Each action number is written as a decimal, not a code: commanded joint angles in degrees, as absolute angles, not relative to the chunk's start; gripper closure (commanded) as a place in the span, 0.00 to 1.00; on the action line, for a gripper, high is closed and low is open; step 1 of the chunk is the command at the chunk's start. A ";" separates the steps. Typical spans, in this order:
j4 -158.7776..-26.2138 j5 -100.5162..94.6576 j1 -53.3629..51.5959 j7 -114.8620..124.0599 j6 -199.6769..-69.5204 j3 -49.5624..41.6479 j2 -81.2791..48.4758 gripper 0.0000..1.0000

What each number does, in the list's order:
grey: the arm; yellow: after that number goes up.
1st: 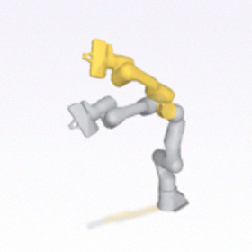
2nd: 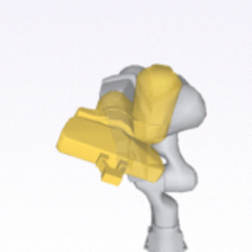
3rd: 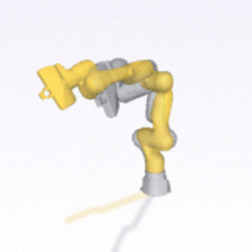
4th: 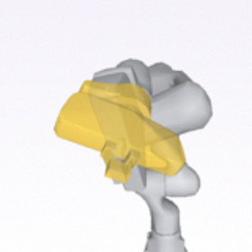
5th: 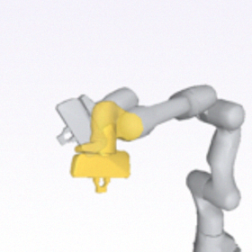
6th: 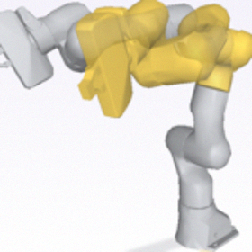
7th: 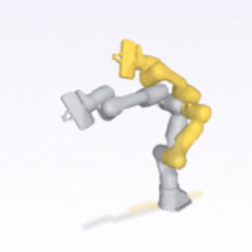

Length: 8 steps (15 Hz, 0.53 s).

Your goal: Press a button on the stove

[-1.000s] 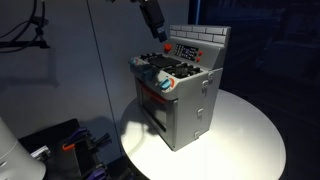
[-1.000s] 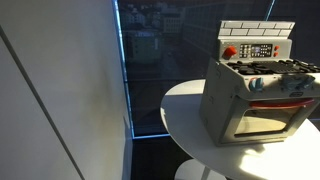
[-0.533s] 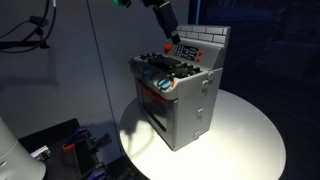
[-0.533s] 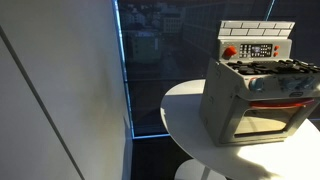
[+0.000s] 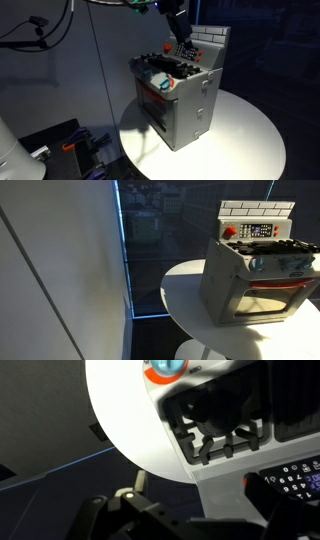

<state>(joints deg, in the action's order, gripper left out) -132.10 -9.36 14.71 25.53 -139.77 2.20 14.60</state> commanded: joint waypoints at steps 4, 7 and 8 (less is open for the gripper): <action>-123.97 -11.10 13.33 28.48 -135.75 0.07 6.96 0.00; -121.47 -10.89 12.30 29.95 -133.90 -0.69 4.30 0.00; -120.80 -10.80 11.86 30.35 -133.52 -0.97 3.57 0.00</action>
<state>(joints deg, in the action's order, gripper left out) -125.01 -9.61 13.61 27.70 -136.53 0.34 6.54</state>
